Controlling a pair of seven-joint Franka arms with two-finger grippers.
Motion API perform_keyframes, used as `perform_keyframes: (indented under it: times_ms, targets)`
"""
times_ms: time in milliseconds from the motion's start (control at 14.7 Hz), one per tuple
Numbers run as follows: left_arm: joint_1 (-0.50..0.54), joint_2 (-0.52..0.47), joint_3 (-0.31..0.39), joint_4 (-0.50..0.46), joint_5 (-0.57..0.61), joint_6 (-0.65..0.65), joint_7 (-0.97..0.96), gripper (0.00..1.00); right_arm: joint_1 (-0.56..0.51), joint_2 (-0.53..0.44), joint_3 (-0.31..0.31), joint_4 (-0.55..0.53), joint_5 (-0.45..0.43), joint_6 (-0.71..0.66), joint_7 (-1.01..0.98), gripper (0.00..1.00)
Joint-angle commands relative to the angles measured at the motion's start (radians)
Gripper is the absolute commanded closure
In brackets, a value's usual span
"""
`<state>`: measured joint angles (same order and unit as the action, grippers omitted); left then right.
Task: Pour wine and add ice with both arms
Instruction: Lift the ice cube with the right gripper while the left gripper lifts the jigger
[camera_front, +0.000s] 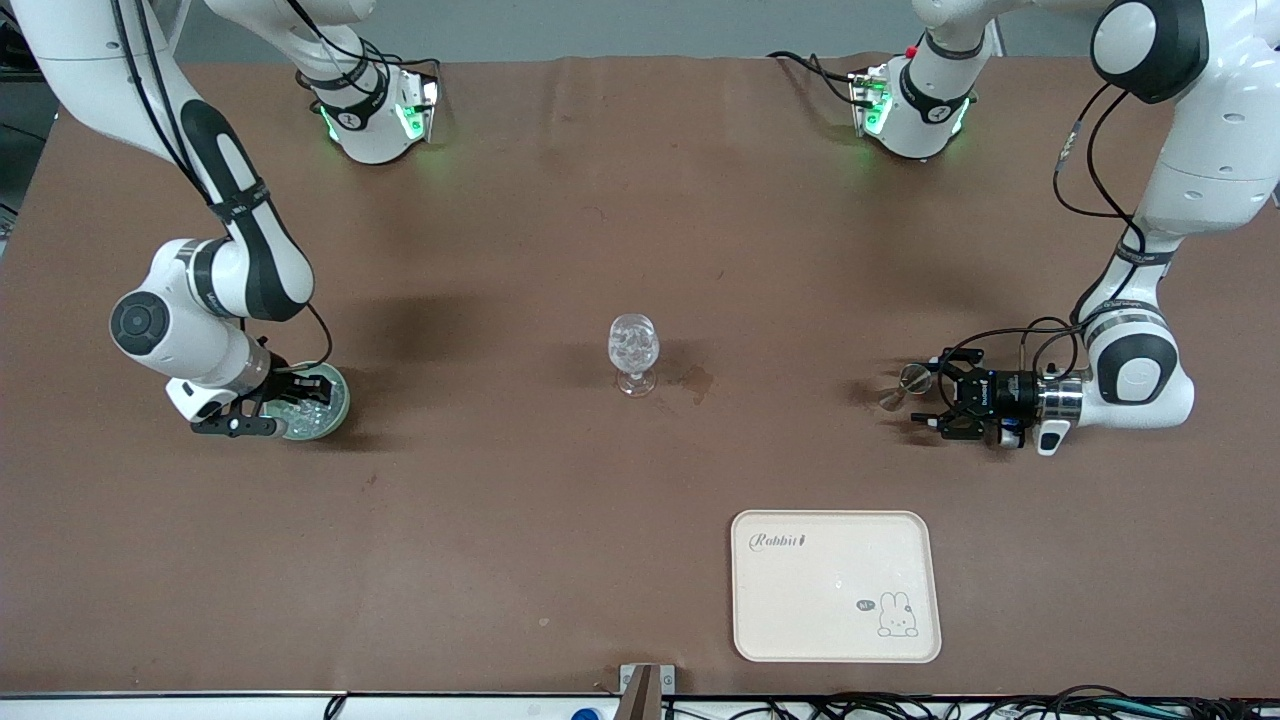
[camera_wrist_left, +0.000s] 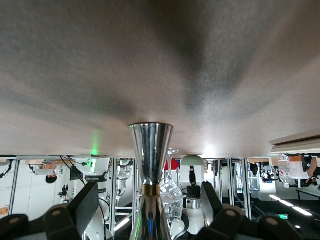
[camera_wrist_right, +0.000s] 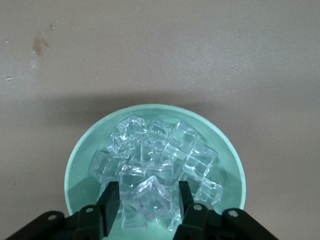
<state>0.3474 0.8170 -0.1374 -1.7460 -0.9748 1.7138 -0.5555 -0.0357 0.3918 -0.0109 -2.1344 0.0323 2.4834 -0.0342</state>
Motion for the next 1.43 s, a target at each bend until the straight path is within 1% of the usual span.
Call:
perform_keyframes:
  times_ms: [0,68,205,273,341,477,545,818,886,1091,1159,1227,1295,1364]
  targets:
    - [-0.019,-0.004,0.001,-0.017,-0.035,0.015,-0.004,0.16,-0.003,-0.021,0.003,-0.024,-0.009,0.002,-0.006,0.47]
    - [-0.021,-0.004,0.001,-0.015,-0.035,0.018,-0.004,0.18,-0.003,-0.022,0.003,-0.024,-0.009,0.002,-0.006,0.49]
    - [-0.021,-0.004,-0.001,-0.017,-0.035,0.020,-0.004,0.25,-0.003,-0.024,0.003,-0.024,-0.009,0.002,-0.006,0.51]
    - [-0.021,-0.004,0.001,-0.015,-0.035,0.020,-0.004,0.29,-0.003,-0.025,0.003,-0.024,-0.009,0.002,-0.006,0.54]
    - [-0.021,-0.004,-0.001,-0.015,-0.035,0.020,-0.004,0.34,-0.003,-0.027,0.003,-0.024,-0.009,0.000,-0.006,0.57]
    - [-0.021,-0.002,0.001,-0.015,-0.035,0.020,-0.004,0.41,-0.003,-0.028,0.003,-0.024,-0.009,-0.012,-0.006,0.65]
    - [-0.021,-0.002,0.001,-0.015,-0.035,0.020,-0.004,0.43,-0.003,-0.030,0.003,-0.024,-0.009,-0.012,-0.006,0.68]
    - [-0.021,0.002,0.001,-0.015,-0.035,0.020,0.003,0.46,-0.004,-0.034,0.003,-0.022,-0.009,-0.012,-0.004,0.86]
    - [-0.021,0.004,0.001,-0.015,-0.035,0.020,0.003,0.48,-0.004,-0.039,0.003,-0.019,-0.009,-0.014,0.000,0.89]
    - [-0.021,0.004,0.001,-0.015,-0.035,0.020,0.005,0.51,-0.007,-0.068,0.002,0.004,-0.009,-0.043,0.005,0.92]
    - [-0.021,0.004,0.001,-0.014,-0.035,0.020,0.005,0.53,-0.007,-0.076,0.002,0.020,-0.009,-0.063,0.005,0.93]
    - [-0.021,0.005,0.001,-0.014,-0.035,0.021,0.005,0.58,-0.009,-0.085,0.002,0.049,-0.009,-0.104,0.004,0.93]
    - [-0.022,0.007,0.001,-0.014,-0.035,0.021,0.005,0.64,-0.010,-0.093,0.000,0.082,-0.009,-0.151,0.003,0.93]
    - [-0.021,0.008,0.001,-0.012,-0.033,0.021,0.005,0.74,-0.012,-0.100,-0.001,0.118,-0.009,-0.206,0.003,0.93]
